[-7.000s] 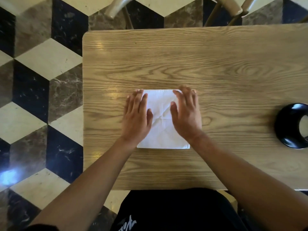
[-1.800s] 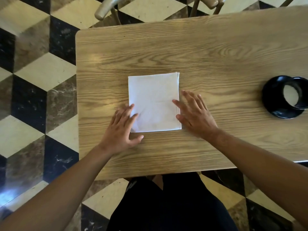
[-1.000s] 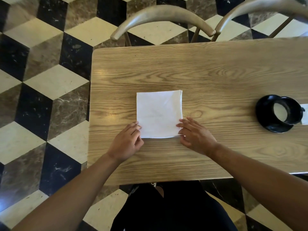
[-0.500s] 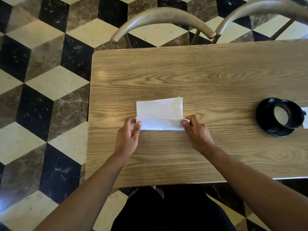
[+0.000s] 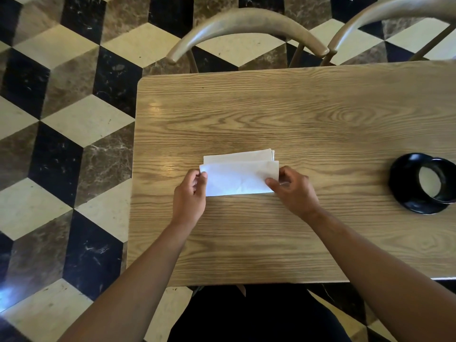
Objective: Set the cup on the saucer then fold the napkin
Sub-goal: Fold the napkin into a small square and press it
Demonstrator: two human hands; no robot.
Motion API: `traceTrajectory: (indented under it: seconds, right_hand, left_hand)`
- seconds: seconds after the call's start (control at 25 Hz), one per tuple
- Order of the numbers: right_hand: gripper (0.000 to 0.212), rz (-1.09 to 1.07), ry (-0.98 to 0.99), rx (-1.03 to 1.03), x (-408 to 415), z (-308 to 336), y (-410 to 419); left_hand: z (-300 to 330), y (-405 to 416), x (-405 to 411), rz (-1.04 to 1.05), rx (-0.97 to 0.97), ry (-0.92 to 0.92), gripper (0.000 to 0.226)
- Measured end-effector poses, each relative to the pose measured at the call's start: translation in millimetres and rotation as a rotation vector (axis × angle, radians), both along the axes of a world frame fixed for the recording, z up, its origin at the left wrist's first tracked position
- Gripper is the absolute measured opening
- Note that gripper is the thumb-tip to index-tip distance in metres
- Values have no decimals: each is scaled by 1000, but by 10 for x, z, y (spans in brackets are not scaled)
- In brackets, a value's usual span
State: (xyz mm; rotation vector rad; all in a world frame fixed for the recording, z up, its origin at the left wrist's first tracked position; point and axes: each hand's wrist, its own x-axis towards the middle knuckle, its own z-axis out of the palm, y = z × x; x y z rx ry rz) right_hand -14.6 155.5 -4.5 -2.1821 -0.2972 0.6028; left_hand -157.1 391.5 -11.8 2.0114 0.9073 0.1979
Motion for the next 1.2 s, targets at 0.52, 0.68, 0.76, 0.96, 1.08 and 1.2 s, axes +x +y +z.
traceTrajectory:
  seconds: [0.52, 0.68, 0.76, 0.96, 1.08, 1.2]
  right_hand:
    - [20, -152, -57, -146, 177, -81, 260]
    - [18, -219, -53, -161, 169, -108, 324]
    - [18, -227, -66, -194, 163, -107, 364]
    - [16, -262, -100, -206, 114, -124, 376]
    - [16, -265, -131, -170, 112, -138, 376]
    - [17, -253, -146, -177, 141, -150, 387]
  left_hand:
    - [-10, 19, 315, 41, 211, 142, 27]
    - [-48, 33, 328, 83, 206, 143, 26]
    - [-62, 45, 313, 80, 199, 126, 25]
    - [-91, 69, 322, 34, 214, 123, 26]
    - [-99, 56, 359, 45, 235, 144, 27]
    - [-111, 53, 359, 48, 253, 172, 28]
